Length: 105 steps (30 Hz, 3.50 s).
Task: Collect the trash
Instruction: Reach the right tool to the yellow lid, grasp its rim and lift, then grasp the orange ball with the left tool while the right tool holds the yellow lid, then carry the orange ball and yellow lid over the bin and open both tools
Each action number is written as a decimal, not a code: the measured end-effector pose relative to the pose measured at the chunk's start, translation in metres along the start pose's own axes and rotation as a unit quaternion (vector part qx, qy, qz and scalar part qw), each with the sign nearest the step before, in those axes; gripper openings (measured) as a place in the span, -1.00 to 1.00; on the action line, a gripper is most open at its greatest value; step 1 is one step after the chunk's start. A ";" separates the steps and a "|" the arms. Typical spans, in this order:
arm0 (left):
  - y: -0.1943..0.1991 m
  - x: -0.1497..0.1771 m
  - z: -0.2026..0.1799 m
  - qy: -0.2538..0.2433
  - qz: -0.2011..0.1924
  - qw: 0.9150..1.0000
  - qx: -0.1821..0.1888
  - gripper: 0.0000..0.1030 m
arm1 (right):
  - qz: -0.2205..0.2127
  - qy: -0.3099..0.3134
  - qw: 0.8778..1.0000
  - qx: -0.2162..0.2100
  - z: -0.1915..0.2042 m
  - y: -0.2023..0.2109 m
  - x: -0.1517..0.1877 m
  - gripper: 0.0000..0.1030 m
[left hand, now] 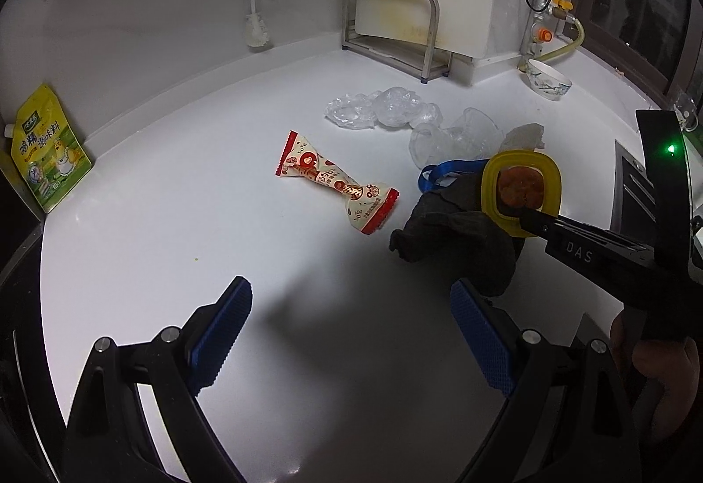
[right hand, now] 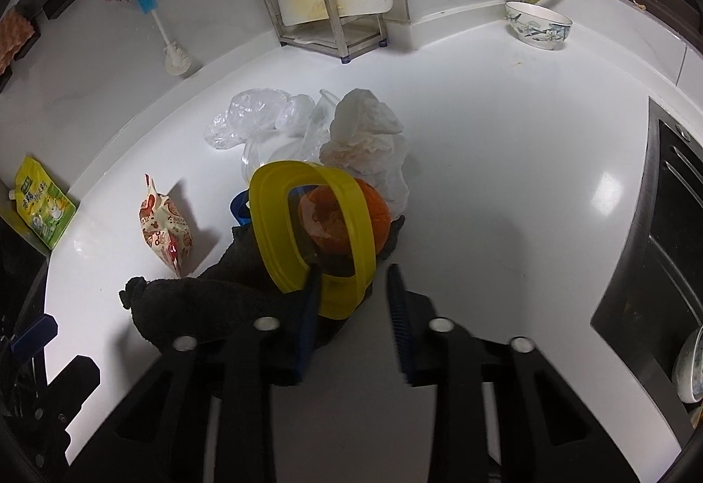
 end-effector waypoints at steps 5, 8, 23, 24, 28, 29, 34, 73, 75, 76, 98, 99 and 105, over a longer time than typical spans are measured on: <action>0.000 0.000 -0.005 0.000 0.000 1.000 0.005 0.75 | -0.009 0.003 1.000 -0.009 0.002 0.007 0.002 -0.81; 0.003 0.000 -0.009 -0.001 -0.002 1.000 0.008 0.75 | -0.016 0.008 1.000 -0.009 0.003 0.013 0.003 -0.81; 0.009 0.002 -0.039 -0.003 -0.015 0.999 0.028 0.75 | -0.056 -0.022 0.998 -0.002 -0.025 0.066 0.010 -0.81; 0.010 0.002 -0.041 -0.004 -0.017 0.999 0.030 0.75 | -0.057 -0.026 0.998 0.002 -0.029 0.070 0.012 -0.81; 0.015 -0.001 -0.050 -0.010 -0.027 0.999 0.032 0.75 | -0.063 -0.036 0.997 0.010 -0.040 0.084 0.019 -0.81; 0.016 -0.002 -0.051 -0.011 -0.030 0.999 0.032 0.75 | -0.064 -0.038 0.997 0.011 -0.042 0.086 0.020 -0.81; 0.020 -0.016 -0.068 -0.008 -0.053 0.998 0.037 0.75 | -0.075 -0.049 0.996 0.024 -0.053 0.102 0.028 -0.81; -0.013 -0.042 -0.149 -0.026 -0.055 0.995 0.077 -0.71 | -0.102 -0.098 0.990 0.026 -0.093 0.136 0.063 -0.81; -0.006 -0.041 -0.145 -0.027 -0.059 0.995 0.074 -0.71 | -0.101 -0.096 0.990 0.023 -0.091 0.139 0.063 -0.81; -0.001 -0.040 -0.143 -0.028 -0.061 0.995 0.074 -0.71 | -0.100 -0.096 0.990 0.021 -0.090 0.141 0.063 -0.81; 0.100 0.060 -0.111 -0.002 -0.030 1.000 0.008 -0.72 | -0.015 -0.001 0.999 -0.038 -0.062 0.188 0.118 -0.81; 0.105 0.068 -0.112 0.001 -0.027 1.000 0.004 -0.72 | -0.009 0.006 0.999 -0.042 -0.062 0.190 0.124 -0.81; 0.123 0.101 -0.119 0.008 -0.010 1.000 -0.008 -0.72 | 0.023 0.029 0.998 -0.056 -0.065 0.198 0.151 -0.81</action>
Point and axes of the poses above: each gripper's, at about its wrist camera, not at the fingertips, and y roughly against the way its jaws point, z to its left, x to its underside, the point moved 2 cm from there along -y, roughly the way its jaws point, and after that the axes turned 15 degrees about -x, right-handed, at the moved point
